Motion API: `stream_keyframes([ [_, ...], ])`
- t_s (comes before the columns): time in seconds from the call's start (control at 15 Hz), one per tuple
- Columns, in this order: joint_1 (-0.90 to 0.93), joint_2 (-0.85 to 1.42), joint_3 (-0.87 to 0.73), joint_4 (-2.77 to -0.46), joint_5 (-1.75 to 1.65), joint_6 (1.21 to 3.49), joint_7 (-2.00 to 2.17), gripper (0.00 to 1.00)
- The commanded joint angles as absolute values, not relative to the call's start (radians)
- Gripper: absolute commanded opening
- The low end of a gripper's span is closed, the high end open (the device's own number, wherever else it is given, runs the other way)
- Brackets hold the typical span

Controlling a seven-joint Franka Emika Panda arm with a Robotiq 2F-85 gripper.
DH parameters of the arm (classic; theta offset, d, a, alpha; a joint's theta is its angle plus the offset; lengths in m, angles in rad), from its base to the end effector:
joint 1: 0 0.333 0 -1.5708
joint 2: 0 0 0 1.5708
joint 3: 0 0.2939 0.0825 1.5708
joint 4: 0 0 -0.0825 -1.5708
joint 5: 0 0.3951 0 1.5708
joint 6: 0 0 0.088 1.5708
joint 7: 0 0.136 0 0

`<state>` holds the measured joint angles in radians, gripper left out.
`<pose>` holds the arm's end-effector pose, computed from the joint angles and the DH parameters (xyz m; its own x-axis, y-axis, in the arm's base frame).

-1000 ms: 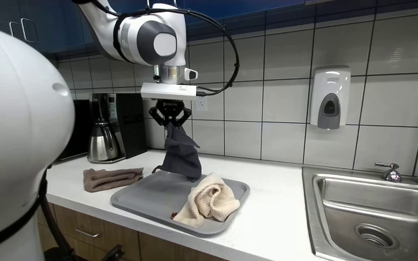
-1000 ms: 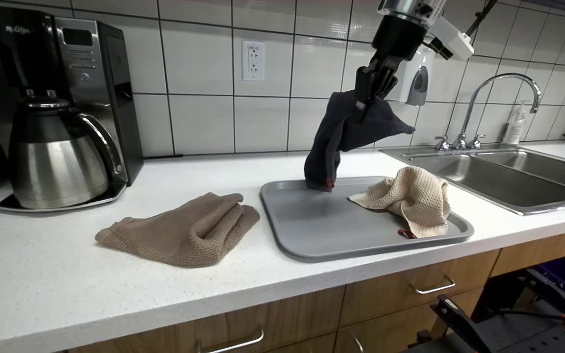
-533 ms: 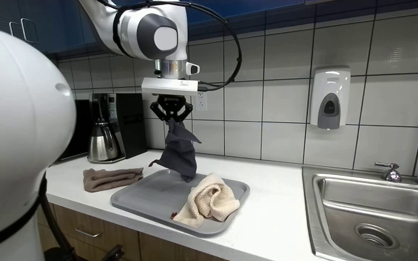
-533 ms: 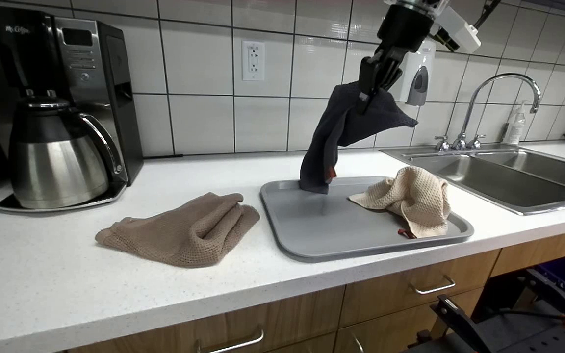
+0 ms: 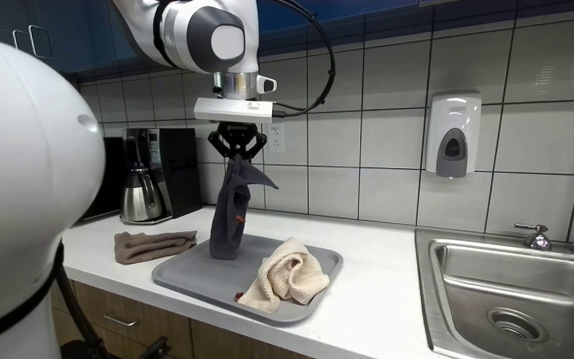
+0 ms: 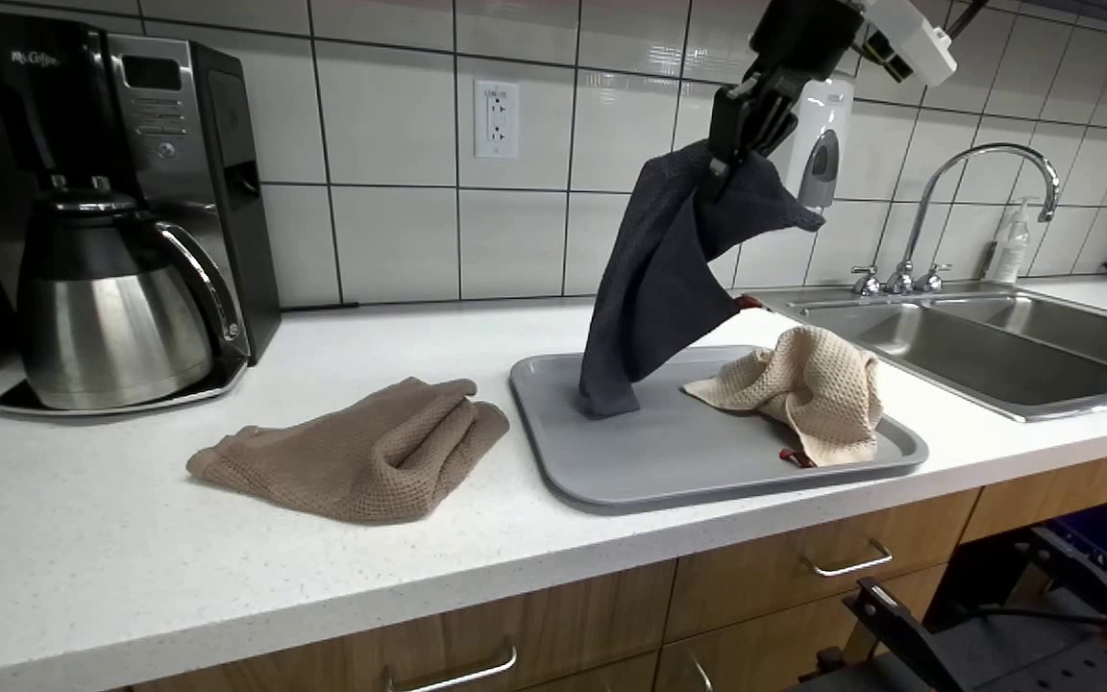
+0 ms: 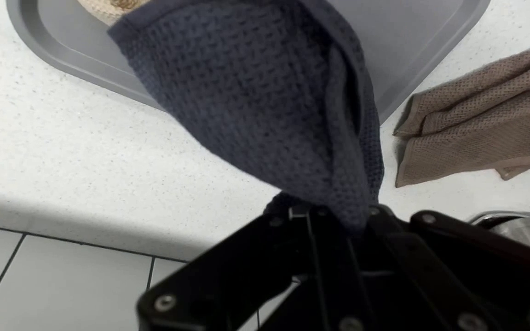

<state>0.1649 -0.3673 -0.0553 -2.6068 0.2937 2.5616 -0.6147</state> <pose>0.4563 0.0517 0.3554 0.8158 0.4419 0.3732 0.4892 -0.8713 -0.0377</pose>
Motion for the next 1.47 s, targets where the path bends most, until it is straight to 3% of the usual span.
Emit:
stream_keyframes([
  [0.0,0.157,-0.343,-0.069,-2.599,0.27,2.59,-0.547,0.02],
  [1.4,0.067,-0.093,-0.08,-2.484,0.12,2.563,-0.387,0.02],
])
